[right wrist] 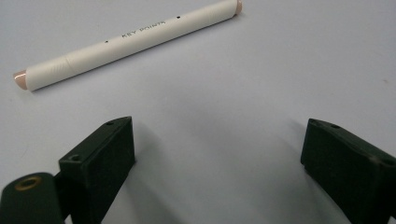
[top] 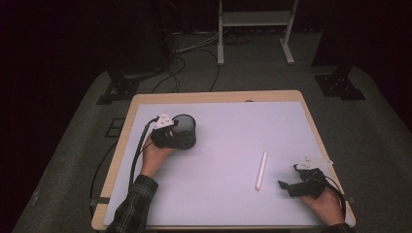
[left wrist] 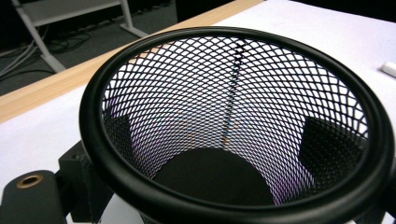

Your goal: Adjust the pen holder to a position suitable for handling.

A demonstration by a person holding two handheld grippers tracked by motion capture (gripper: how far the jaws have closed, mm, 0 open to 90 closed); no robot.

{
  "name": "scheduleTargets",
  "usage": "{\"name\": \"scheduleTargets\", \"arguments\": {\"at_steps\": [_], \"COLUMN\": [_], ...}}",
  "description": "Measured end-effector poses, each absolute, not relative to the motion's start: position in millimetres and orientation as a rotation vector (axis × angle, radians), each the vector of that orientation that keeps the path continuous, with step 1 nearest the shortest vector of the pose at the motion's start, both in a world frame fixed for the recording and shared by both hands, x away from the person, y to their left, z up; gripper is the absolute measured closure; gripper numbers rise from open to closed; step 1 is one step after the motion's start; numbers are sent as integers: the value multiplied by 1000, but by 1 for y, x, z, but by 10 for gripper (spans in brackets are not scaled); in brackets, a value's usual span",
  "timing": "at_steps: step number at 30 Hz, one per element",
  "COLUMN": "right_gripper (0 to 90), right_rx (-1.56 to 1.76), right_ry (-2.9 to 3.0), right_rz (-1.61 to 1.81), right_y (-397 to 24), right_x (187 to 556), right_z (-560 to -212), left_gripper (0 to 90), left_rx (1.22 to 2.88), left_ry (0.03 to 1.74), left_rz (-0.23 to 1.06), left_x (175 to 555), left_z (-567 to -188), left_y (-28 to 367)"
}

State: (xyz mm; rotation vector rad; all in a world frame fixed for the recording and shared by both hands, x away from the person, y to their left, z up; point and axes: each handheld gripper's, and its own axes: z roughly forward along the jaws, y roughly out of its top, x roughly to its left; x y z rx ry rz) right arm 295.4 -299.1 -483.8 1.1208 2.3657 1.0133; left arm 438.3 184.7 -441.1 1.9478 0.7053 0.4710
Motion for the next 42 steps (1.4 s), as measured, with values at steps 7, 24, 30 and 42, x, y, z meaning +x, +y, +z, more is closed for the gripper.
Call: {"name": "scheduleTargets", "arguments": {"at_steps": [7,24,30,42], "right_gripper": [90,90,89,90], "right_rx": [1121,1123,1121,1119], "right_ry": [2366,2366,2367,2366], "right_rz": [1013,1013,1011,1011], "right_y": [-299,-299,-299,-299], "right_x": [295,295,295,295], "right_z": [-484,-484,-484,-484], "left_gripper": [94,94,94,94], "left_rx": [1949,1952,1969,1991], "left_ry": [679,653,633,581], "left_rz": [471,435,415,370], "left_x": [430,403,396,376], "left_z": [-438,-431,-430,-432], "left_y": [180,179,176,163]}}
